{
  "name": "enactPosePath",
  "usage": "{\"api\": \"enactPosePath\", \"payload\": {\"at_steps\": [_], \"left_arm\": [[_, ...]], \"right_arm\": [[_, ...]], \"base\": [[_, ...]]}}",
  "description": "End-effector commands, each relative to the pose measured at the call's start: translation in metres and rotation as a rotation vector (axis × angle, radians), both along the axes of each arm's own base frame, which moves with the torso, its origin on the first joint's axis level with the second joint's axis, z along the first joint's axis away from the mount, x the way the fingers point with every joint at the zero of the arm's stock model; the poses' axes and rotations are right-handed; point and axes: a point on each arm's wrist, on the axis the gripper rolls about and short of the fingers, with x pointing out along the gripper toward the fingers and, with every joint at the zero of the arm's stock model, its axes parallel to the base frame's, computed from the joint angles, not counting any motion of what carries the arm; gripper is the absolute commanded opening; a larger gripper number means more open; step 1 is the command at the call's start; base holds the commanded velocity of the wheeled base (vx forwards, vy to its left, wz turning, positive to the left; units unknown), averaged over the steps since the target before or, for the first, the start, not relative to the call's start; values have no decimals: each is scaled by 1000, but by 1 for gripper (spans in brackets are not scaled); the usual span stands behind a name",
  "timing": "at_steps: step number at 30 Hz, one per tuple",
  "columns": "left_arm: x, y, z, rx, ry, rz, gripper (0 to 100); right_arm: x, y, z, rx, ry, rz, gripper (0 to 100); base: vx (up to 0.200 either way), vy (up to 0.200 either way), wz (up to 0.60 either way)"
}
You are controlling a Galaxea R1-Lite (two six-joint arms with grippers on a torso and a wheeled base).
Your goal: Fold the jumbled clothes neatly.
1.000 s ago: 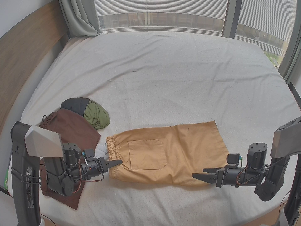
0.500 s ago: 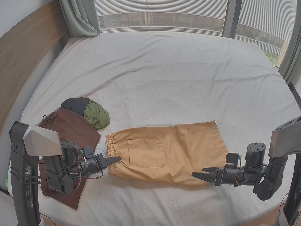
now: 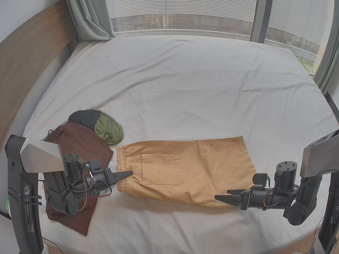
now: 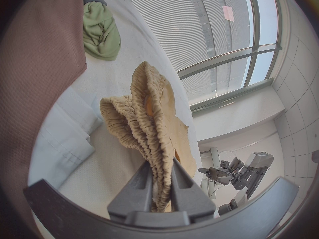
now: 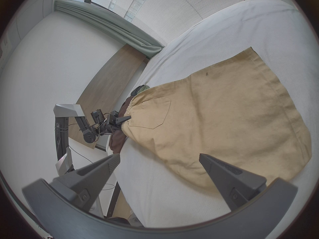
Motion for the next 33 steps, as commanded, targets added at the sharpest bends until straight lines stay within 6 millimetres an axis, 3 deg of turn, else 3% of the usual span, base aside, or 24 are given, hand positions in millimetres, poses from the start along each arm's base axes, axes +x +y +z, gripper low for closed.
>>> {"api": "enactPosePath", "payload": {"at_steps": [1, 11, 20, 33], "left_arm": [[1, 8, 9, -6, -25, 16, 0], [2, 23, 16, -17, -46, 17, 0], [-6, 41, 39, -41, -87, -2, 0], [-8, 58, 40, -46, -85, 22, 0]], "right_arm": [[2, 1, 0, 1, -4, -1, 100], [4, 1, -1, -7, -14, -23, 100], [4, 2, 1, -6, -20, -23, 100], [4, 3, 2, -3, -23, -20, 100]], "base": [[0, 0, 0], [0, 0, 0], [0, 0, 0], [0, 0, 0]]}}
